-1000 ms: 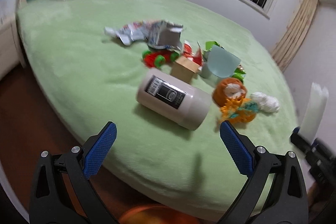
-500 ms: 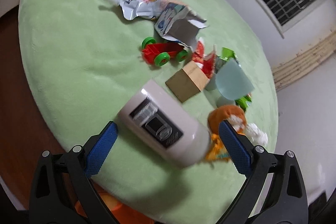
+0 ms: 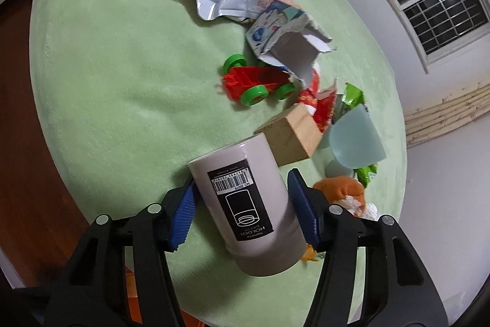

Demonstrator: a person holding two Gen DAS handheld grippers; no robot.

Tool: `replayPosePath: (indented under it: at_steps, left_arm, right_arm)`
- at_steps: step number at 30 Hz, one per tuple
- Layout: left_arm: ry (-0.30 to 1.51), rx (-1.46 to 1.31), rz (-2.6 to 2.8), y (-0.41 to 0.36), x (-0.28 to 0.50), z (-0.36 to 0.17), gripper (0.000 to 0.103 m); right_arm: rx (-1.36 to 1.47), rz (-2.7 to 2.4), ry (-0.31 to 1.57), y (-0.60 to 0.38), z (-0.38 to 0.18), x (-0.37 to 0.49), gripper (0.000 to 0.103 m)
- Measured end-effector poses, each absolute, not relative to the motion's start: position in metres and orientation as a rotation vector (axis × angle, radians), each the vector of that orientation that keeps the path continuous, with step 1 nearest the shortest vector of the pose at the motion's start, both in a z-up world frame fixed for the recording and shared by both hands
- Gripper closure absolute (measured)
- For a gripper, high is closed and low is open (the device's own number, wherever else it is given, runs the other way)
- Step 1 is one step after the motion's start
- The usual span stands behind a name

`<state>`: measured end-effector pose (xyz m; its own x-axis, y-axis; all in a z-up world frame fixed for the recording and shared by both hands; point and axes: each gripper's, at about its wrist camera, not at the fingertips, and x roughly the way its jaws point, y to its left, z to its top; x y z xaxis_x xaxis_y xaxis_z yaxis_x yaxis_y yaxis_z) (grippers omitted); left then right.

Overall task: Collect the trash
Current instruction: 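Grasp the white canister with the left tool while the right tool holds the foam tube, then carry both items to the orange bucket and open both tools to drop them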

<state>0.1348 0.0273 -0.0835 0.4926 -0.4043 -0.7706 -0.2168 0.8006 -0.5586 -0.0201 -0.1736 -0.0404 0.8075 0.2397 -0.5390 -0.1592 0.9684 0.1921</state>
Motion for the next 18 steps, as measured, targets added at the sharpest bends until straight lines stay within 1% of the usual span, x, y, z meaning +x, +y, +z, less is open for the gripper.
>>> replayPosePath:
  at_steps: [11, 18]
  left_arm:
    - [0.956, -0.508, -0.201, 0.014, 0.093, -0.041, 0.05]
    - [0.881, -0.374, -0.232, 0.015, 0.035, -0.019, 0.051]
  right_arm:
    - [0.149, 0.222, 0.585, -0.175, -0.037, -0.023, 0.079]
    - [0.137, 0.249, 0.584, -0.165, -0.035, -0.029, 0.079]
